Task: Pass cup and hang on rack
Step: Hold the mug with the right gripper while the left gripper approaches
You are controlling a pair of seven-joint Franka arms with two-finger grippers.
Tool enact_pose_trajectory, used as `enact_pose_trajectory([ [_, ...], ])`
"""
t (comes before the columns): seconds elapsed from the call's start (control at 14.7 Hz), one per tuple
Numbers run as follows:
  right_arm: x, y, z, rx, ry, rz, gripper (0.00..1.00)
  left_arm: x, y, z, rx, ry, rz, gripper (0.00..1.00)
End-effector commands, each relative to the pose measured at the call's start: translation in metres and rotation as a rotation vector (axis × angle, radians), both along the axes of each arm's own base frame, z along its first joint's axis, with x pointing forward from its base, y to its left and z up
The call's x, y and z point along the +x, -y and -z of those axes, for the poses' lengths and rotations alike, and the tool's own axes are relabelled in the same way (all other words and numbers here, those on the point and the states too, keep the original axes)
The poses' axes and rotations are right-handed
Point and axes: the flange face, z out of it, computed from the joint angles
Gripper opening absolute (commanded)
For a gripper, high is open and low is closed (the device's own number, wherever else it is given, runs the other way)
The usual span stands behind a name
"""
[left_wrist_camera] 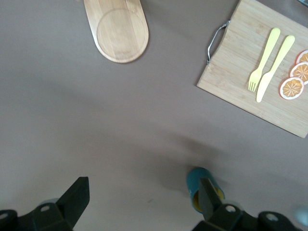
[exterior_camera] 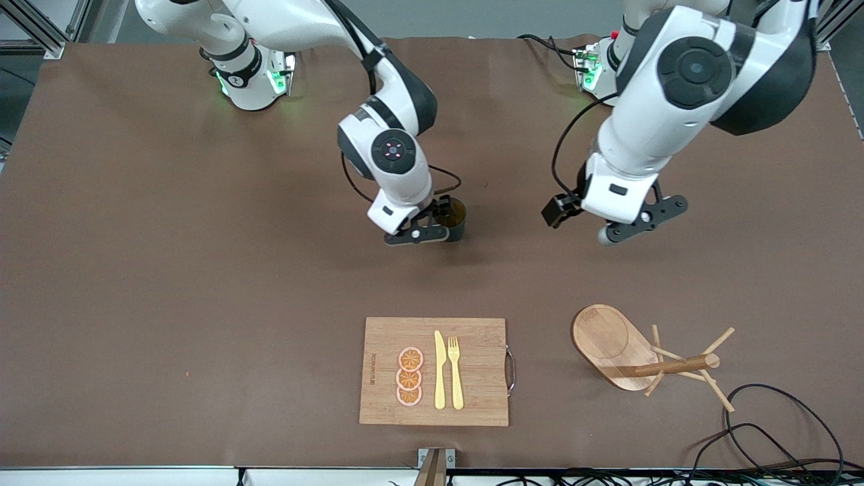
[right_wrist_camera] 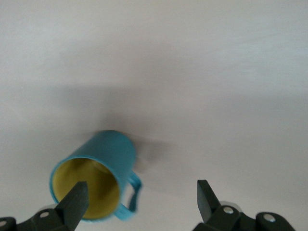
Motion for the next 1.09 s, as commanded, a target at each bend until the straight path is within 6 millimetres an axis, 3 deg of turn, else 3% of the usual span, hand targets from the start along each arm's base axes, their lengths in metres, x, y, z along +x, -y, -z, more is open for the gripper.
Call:
enact_pose_trajectory([
  [0.0,0.022,0.065,-0.049,-0.029,-0.058,0.098,1.00,-0.006,0.023,0.002,0.001,0.014,-0.047,1.00],
  [0.14,0.045,0.119,-0.076,-0.037,-0.085,0.162,1.00,-0.011,0.048,0.012,-0.008,0.024,-0.077,1.00],
  [0.27,0.065,0.169,-0.097,-0.033,-0.086,0.206,1.00,-0.020,0.087,0.030,0.022,0.041,-0.057,1.00],
  [0.34,0.071,0.190,-0.104,-0.026,-0.089,0.172,1.00,-0.026,0.112,0.039,0.048,0.059,-0.063,1.00],
  [0.48,0.086,0.236,-0.116,0.005,-0.077,0.077,1.00,-0.026,0.139,0.062,0.073,0.066,-0.119,1.00],
  [0.61,0.101,0.282,-0.124,0.030,-0.063,0.001,1.00,-0.038,0.177,0.094,0.085,0.084,-0.135,1.00],
  [0.75,0.110,0.327,-0.129,0.037,-0.075,-0.050,1.00,-0.044,0.200,0.125,0.094,0.129,-0.195,1.00],
  [0.88,0.113,0.360,-0.130,-0.004,-0.076,-0.100,1.00,-0.065,0.230,0.159,0.126,0.162,-0.209,1.00],
  [1.02,0.118,0.392,-0.130,-0.014,-0.071,-0.116,1.00,-0.083,0.248,0.179,0.163,0.196,-0.226,1.00],
])
